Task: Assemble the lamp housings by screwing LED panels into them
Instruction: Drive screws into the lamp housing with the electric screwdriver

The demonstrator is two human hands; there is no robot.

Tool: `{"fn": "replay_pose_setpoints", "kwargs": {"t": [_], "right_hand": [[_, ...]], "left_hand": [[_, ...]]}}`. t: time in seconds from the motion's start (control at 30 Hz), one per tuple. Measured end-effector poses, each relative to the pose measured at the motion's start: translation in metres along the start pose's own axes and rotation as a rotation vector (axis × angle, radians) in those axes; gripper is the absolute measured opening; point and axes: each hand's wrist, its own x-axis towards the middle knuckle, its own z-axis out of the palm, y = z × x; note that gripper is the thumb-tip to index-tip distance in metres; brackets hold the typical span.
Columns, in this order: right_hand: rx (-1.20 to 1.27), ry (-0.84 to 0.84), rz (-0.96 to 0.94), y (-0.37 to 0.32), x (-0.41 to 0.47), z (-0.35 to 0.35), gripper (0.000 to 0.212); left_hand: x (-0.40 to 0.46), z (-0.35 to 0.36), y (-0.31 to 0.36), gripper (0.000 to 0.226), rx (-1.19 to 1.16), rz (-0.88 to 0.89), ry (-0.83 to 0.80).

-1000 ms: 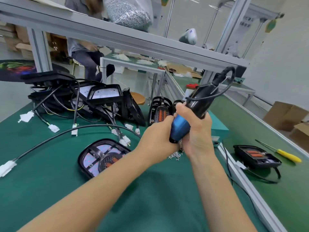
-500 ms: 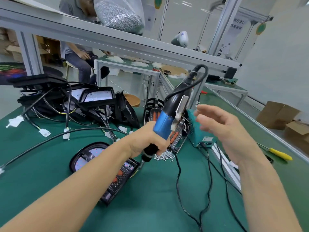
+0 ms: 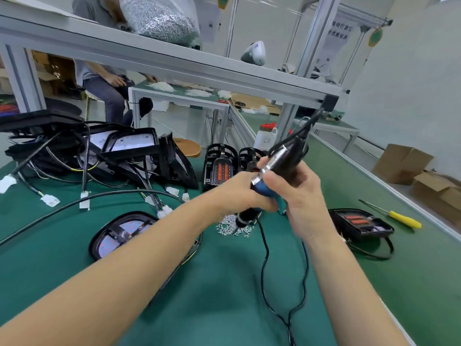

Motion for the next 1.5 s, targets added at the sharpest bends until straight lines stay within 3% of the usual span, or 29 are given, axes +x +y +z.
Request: {"fn": "replay_pose_setpoints", "kwargs": {"t": [0.1, 0.2, 0.3, 0.4, 0.43, 0.57, 0.77, 0.83, 0.9, 0.97, 1.03, 1.1, 1.17, 1.33, 1.43, 1.5], "right_hand": [[0.041, 0.218, -0.047, 0.005, -0.002, 0.012, 0.022], [0.036, 0.268, -0.053, 0.004, -0.003, 0.017, 0.023], [-0.055, 0.089, -0.005, -0.003, -0.002, -0.001, 0.048], [-0.191, -0.176, 0.088, -0.005, -0.005, -0.014, 0.064], [-0.194, -0.203, 0.097, -0.003, -0.006, -0.015, 0.067], [-0.073, -0.263, 0.095, -0.002, -0.005, -0.028, 0.066], [-0.194, -0.331, 0.149, -0.007, -0.005, -0.034, 0.061], [-0.252, -0.230, 0.186, -0.005, -0.009, -0.029, 0.082], [-0.327, 0.044, 0.147, -0.002, -0.017, -0.026, 0.099], [-0.476, 0.317, 0.059, -0.001, -0.029, -0.024, 0.078], [-0.436, 0.298, 0.103, -0.001, -0.037, -0.019, 0.055], [-0.356, 0.176, 0.159, 0.001, -0.041, -0.014, 0.046], [-0.269, 0.161, 0.147, 0.002, -0.043, -0.012, 0.035], [-0.211, 0.122, 0.161, 0.001, -0.039, -0.018, 0.040], [-0.310, 0.299, 0.130, 0.009, -0.035, -0.012, 0.042], [-0.292, 0.455, 0.109, 0.015, -0.034, -0.009, 0.039]], "left_hand": [[0.011, 0.023, -0.011, 0.033, 0.297, 0.072, 0.304], [0.015, 0.030, -0.011, 0.018, 0.218, 0.075, 0.396], [0.014, 0.021, -0.004, 0.027, 0.030, -0.030, 0.208], [0.007, 0.020, 0.002, 0.009, 0.006, -0.006, -0.034], [0.007, 0.020, 0.003, 0.005, 0.041, 0.002, -0.104], [0.012, 0.021, 0.009, 0.031, 0.200, -0.030, -0.326], [0.016, 0.019, 0.016, 0.023, 0.137, -0.008, -0.445], [0.016, 0.018, 0.017, 0.022, 0.065, -0.012, -0.459], [0.016, 0.015, 0.017, 0.025, 0.031, -0.026, -0.431], [0.017, 0.011, 0.014, 0.025, 0.066, -0.031, -0.401], [0.016, 0.010, 0.011, 0.025, 0.100, -0.039, -0.404], [0.014, 0.012, 0.008, 0.028, 0.081, -0.062, -0.421], [0.013, 0.014, 0.007, 0.025, 0.041, -0.072, -0.452], [0.010, 0.013, 0.014, 0.033, -0.015, -0.101, -0.483], [0.009, 0.016, 0.009, 0.044, -0.100, -0.120, -0.375], [0.009, 0.021, 0.003, 0.046, -0.015, -0.087, -0.229]]}}
